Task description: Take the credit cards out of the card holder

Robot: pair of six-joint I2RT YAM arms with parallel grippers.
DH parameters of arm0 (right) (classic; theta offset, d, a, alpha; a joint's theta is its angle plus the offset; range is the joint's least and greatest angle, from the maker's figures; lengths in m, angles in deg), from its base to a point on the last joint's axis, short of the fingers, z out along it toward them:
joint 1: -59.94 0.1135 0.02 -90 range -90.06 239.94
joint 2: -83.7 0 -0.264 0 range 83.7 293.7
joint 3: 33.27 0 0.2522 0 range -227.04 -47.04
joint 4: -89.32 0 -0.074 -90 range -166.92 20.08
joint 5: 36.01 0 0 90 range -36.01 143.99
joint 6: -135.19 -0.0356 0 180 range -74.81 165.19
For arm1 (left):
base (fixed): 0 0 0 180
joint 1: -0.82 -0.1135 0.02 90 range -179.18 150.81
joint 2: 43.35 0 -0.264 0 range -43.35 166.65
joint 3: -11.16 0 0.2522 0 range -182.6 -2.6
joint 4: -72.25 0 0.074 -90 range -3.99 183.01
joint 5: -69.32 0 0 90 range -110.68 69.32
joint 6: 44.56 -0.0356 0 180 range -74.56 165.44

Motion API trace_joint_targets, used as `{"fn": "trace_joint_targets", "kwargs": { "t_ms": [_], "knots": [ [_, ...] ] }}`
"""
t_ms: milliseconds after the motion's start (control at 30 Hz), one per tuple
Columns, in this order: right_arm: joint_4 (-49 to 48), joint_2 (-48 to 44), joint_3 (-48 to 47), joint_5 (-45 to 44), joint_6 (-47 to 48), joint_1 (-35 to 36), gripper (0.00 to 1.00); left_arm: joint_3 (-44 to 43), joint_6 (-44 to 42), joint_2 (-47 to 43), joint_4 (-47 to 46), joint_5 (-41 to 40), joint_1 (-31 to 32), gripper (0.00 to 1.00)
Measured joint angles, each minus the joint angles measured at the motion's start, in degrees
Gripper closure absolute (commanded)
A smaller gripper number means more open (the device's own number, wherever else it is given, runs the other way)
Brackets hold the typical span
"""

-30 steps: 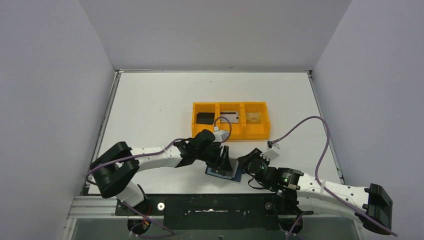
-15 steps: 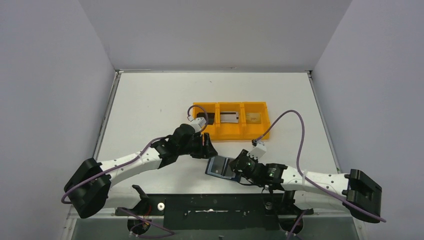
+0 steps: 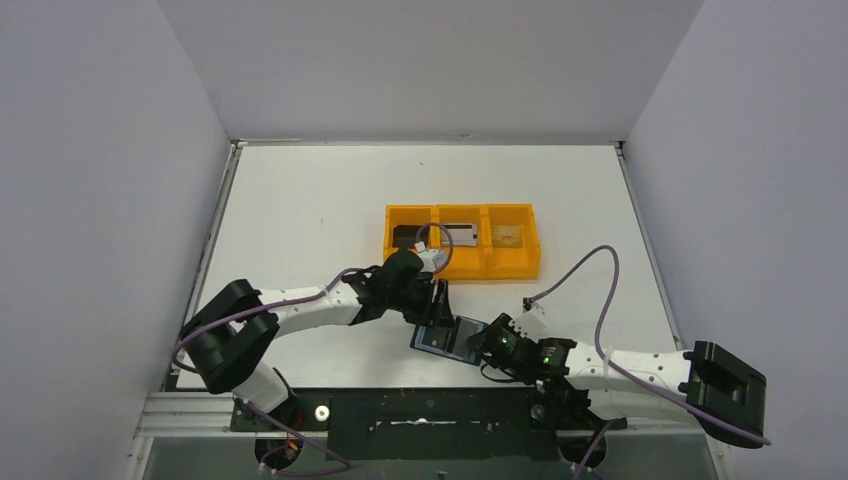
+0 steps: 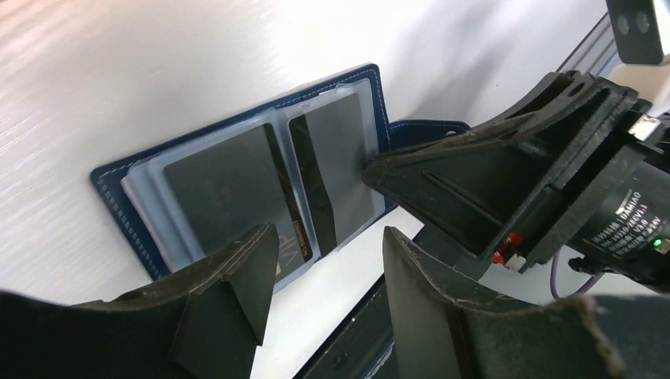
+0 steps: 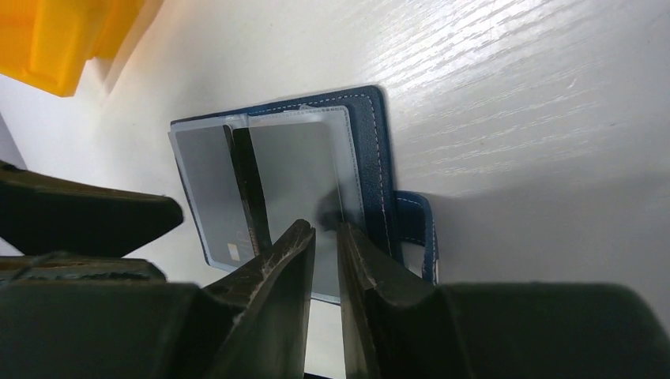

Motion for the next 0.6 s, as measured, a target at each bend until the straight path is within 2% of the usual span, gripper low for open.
{"fn": "trace_joint_targets", "kwargs": {
  "t_ms": [200,600],
  "knots": [
    [-2.1,-2.03,2.47,-0.04,-2.23,0.02,0.79,-2.78,0.11,5.97,-0.02,0.59,1.4,0.49],
    [-3.15,-3.78,3.96,-0.02,-2.58,0.02,0.78,-2.89,2.6,9.07,-2.67,1.03,2.47,0.52]
  ]
}}
